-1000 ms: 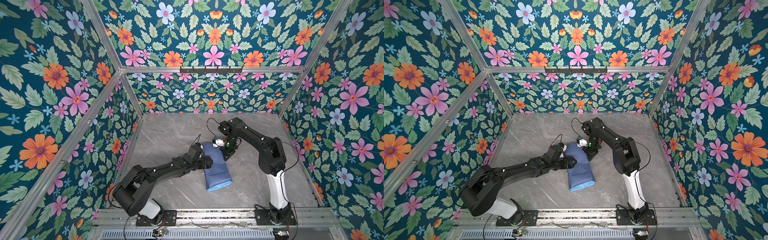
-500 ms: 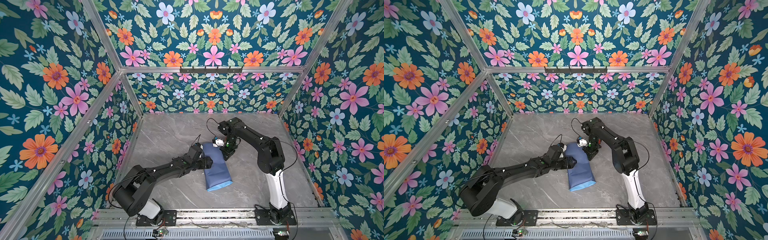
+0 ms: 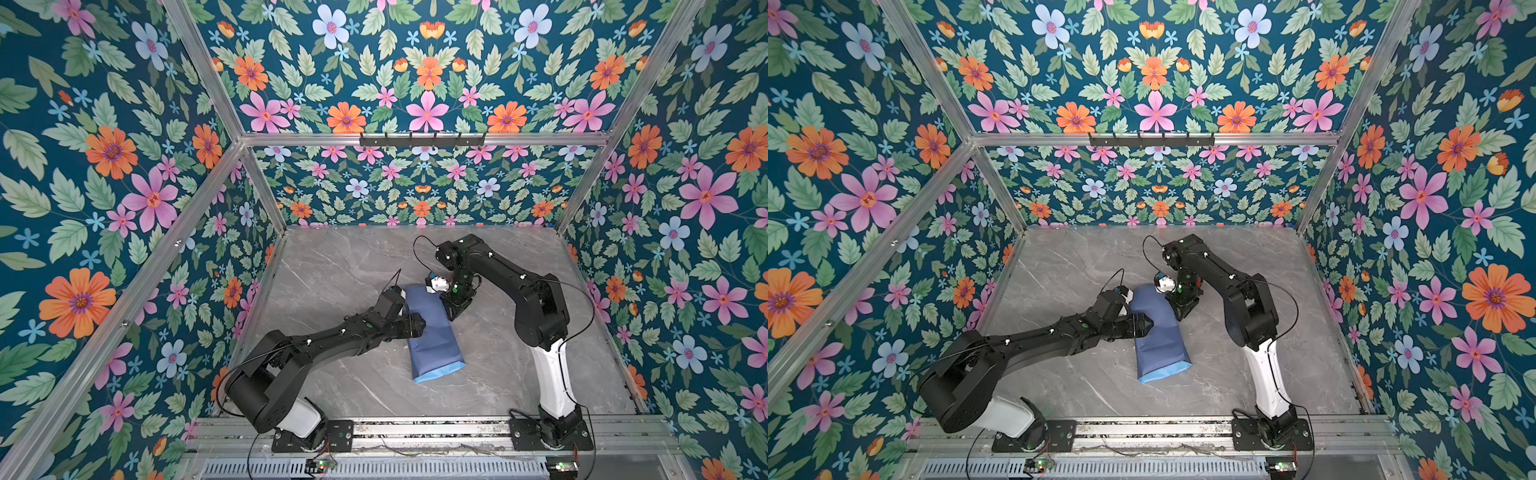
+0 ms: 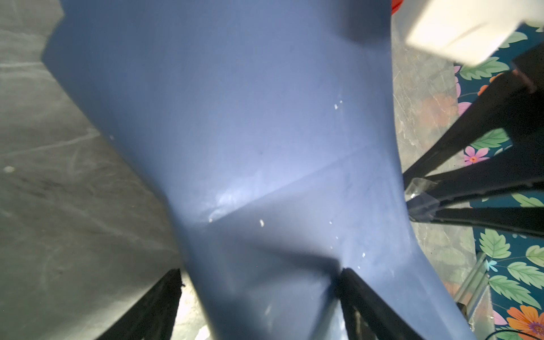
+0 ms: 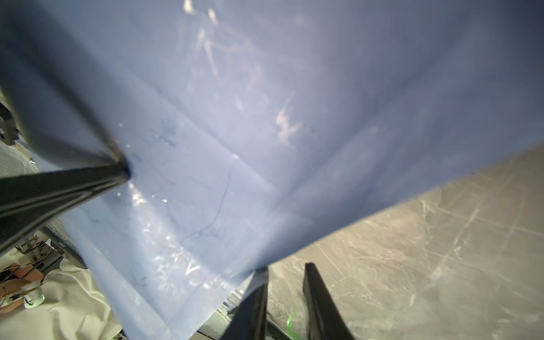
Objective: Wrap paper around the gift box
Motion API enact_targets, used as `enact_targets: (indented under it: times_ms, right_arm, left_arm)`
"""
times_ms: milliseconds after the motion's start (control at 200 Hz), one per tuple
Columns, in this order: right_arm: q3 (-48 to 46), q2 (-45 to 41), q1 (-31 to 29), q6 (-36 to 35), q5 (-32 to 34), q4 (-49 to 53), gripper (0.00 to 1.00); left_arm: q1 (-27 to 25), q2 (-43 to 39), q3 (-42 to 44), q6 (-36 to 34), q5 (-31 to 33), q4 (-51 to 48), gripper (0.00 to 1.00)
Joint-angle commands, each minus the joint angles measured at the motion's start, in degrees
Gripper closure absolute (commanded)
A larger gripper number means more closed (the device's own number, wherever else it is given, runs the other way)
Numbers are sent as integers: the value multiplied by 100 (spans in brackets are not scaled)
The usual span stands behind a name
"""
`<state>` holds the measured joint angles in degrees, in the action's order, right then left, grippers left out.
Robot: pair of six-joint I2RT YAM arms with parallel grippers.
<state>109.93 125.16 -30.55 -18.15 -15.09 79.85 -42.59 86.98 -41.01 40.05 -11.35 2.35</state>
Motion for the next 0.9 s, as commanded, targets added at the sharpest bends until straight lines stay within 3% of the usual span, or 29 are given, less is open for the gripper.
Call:
enact_targets:
  times_ms: [0, 755, 895]
  right_arm:
    - [88, 12, -44, -45, -276, -58, 74]
    - [310, 97, -43, 101, 91, -53, 64]
    - [336, 50, -22, 152, 197, -31, 57]
  left_arm:
    - [-4, 95, 78, -200, 503, -1228, 15]
    - [-2, 91, 86, -209, 500, -1226, 16]
    - [0, 97, 94, -208, 518, -1221, 15]
